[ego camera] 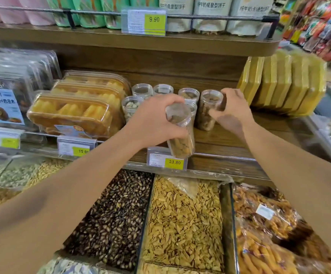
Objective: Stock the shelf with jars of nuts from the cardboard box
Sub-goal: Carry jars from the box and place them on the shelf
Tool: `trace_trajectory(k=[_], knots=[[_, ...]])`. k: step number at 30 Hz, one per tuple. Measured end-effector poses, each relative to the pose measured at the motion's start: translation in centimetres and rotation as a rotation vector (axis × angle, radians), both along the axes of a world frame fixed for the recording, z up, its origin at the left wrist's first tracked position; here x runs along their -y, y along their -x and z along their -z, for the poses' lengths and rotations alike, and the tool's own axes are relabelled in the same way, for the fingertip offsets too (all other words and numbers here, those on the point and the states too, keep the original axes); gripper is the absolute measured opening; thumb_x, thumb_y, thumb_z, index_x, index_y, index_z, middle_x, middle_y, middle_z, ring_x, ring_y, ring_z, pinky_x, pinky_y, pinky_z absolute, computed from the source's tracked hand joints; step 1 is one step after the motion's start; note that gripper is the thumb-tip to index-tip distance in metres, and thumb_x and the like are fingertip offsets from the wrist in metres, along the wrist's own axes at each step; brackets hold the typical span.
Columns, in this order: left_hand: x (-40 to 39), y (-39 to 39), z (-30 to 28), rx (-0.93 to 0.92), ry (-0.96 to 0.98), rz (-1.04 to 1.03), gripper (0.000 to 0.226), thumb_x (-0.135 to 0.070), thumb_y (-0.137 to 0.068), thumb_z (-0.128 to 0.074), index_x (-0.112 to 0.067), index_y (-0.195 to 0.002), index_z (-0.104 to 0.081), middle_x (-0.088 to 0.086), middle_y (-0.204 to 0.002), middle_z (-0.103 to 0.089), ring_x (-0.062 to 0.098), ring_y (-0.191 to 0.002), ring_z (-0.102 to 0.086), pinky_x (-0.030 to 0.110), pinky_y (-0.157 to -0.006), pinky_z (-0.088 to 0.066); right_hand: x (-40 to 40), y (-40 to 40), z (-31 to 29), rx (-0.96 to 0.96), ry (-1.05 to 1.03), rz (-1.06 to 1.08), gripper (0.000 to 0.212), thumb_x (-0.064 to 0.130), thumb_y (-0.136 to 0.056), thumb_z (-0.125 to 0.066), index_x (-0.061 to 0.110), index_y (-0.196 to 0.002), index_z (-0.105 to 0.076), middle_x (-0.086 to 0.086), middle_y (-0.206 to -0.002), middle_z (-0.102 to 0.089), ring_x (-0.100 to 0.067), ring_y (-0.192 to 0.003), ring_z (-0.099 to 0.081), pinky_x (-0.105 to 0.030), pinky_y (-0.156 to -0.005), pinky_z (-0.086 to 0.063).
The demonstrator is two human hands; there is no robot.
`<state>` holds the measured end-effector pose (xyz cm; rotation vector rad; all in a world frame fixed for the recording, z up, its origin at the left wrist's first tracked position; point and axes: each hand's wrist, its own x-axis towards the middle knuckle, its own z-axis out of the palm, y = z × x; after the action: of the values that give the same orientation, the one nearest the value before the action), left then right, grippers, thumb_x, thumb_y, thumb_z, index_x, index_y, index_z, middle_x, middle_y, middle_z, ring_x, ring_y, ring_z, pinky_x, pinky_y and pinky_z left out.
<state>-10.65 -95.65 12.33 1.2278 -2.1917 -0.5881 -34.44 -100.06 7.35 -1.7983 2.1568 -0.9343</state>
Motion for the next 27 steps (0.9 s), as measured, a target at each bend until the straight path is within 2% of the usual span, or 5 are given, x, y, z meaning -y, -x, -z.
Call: trace_trajectory(k=[4, 11, 16, 21, 27], knots=[[1.1, 2.7, -1.1, 0.038, 0.095, 0.016, 0.071, -0.041, -0.065, -0.080, -0.033, -0.131, -0.054, -0.012, -0.125, -0.055, 0.005, -0.111, -0.049, 0.022, -0.086, -0.037, -5.2, 0.8, 0.2, -0.065, -0.029, -0.053, 0.064, 0.034, -0.086, -0.069, 0.019, -0.142, -0.043, -0.001, -0.144, -0.039, -0.020, -0.127, -0.046, -0.030, -0.100, -0.039], [3.8, 9.1, -0.3, 0.268, 0.170, 0.092, 0.071, -0.047, -0.064, -0.076, -0.028, -0.129, -0.054, 0.000, -0.118, -0.057, 0.023, -0.110, -0.053, 0.041, -0.092, -0.047, -12.5, 3.0, 1.9, -0.322, -0.234, -0.052, 0.070, 0.038, -0.089, -0.058, 0.018, -0.150, -0.029, -0.002, -0.152, -0.030, -0.027, -0.137, -0.033, -0.038, -0.110, -0.034], [5.4, 11.9, 2.4, 0.435, 0.186, 0.084, 0.071, -0.043, -0.068, -0.077, -0.026, -0.131, -0.051, 0.002, -0.126, -0.058, 0.026, -0.114, -0.054, 0.039, -0.085, -0.048, -14.8, 2.6, 3.3, -0.375, -0.239, -0.072, 0.065, 0.034, -0.090, -0.058, 0.017, -0.148, -0.032, -0.003, -0.151, -0.034, -0.027, -0.139, -0.031, -0.038, -0.113, -0.032], [6.3, 12.2, 4.3, 0.524, 0.279, 0.021, 0.059, -0.045, -0.077, -0.067, -0.028, -0.132, -0.051, 0.005, -0.127, -0.059, 0.032, -0.116, -0.051, 0.054, -0.095, -0.044, -14.7, 2.0, 4.1, -0.391, -0.217, -0.098, 0.063, 0.034, -0.088, -0.058, 0.016, -0.144, -0.037, -0.003, -0.144, -0.039, -0.028, -0.133, -0.035, -0.038, -0.107, -0.036], [6.4, 11.8, 5.5, 0.496, 0.358, -0.001, 0.057, -0.045, -0.080, -0.061, -0.030, -0.135, -0.051, 0.001, -0.134, -0.056, 0.031, -0.125, -0.046, 0.057, -0.106, -0.031, -14.2, 1.5, 4.2, -0.399, -0.203, -0.095, 0.063, 0.035, -0.089, -0.059, 0.018, -0.145, -0.035, -0.001, -0.144, -0.039, -0.025, -0.135, -0.034, -0.037, -0.108, -0.037]])
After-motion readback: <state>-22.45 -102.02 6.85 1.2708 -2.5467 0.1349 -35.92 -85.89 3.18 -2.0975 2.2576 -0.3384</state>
